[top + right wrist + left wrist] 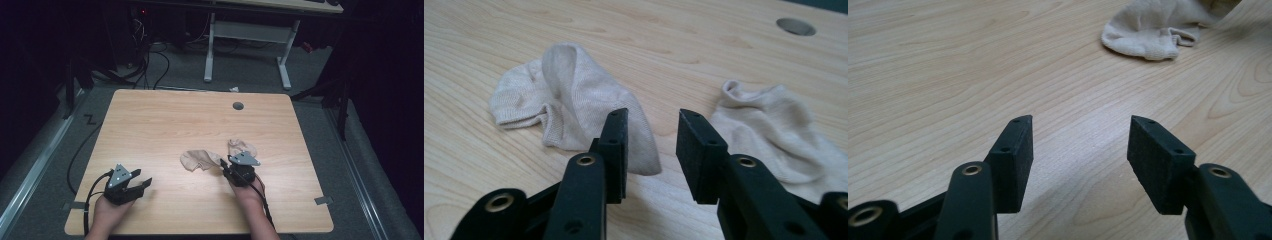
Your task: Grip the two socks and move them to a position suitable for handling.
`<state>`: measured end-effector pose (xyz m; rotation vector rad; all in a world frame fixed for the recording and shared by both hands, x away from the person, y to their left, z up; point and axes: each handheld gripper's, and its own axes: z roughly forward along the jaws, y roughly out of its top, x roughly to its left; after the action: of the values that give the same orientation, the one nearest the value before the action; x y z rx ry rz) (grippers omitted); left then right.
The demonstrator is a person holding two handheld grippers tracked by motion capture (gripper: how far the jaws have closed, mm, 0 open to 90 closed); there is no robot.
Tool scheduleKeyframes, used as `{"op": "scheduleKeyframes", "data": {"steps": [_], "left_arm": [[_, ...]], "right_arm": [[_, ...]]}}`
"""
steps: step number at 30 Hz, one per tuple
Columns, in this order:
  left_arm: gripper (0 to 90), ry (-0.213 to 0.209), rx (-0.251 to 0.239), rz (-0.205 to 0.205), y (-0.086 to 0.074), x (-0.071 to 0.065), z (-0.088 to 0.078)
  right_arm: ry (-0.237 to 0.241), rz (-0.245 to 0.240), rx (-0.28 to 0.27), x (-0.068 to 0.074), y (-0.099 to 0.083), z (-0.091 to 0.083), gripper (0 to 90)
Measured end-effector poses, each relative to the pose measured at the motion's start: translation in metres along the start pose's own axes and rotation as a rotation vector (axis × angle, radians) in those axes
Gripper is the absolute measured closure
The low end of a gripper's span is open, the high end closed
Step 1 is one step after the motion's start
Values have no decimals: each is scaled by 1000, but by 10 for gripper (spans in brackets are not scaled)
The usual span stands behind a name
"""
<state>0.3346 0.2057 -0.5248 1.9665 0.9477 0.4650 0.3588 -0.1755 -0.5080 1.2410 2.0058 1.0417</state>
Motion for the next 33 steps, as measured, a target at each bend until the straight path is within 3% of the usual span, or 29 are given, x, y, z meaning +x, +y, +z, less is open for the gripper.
{"op": "scheduleKeyframes", "data": {"steps": [5,8,10,11,12,13,16,19,20,23,27,29,33], "left_arm": [[467,-25,2,4,3,-8,5],[530,-45,6,6,12,-14,13],[726,-55,29,47,23,-20,23],[857,-46,37,72,28,-24,30],[857,-37,49,101,35,-28,38],[900,-27,60,122,42,-31,48],[900,-50,75,132,68,-38,79],[900,-39,119,162,89,-41,113],[900,-26,155,178,94,-42,127],[900,-10,217,192,93,-41,143],[900,-8,219,192,88,-44,137],[900,-4,218,209,82,-47,128],[900,-14,208,199,66,-53,106]], "right_arm": [[-12,-30,-28,-4,-2,-20,637],[-17,-31,-43,-8,-6,-31,638],[-17,-29,-60,-10,-11,-38,638],[-11,-18,-85,-12,-17,-45,638],[-11,-18,-85,-12,-17,-45,638],[1,15,-102,-16,-23,-50,638],[12,12,-96,-18,-27,-51,636],[22,28,-97,-22,-30,-53,637],[28,33,-98,-23,-31,-53,637],[40,17,-87,-22,-33,-51,638],[52,14,-79,-19,-34,-49,638],[59,12,-80,-19,-34,-49,638],[70,2,-83,-15,-33,-48,643]]}}
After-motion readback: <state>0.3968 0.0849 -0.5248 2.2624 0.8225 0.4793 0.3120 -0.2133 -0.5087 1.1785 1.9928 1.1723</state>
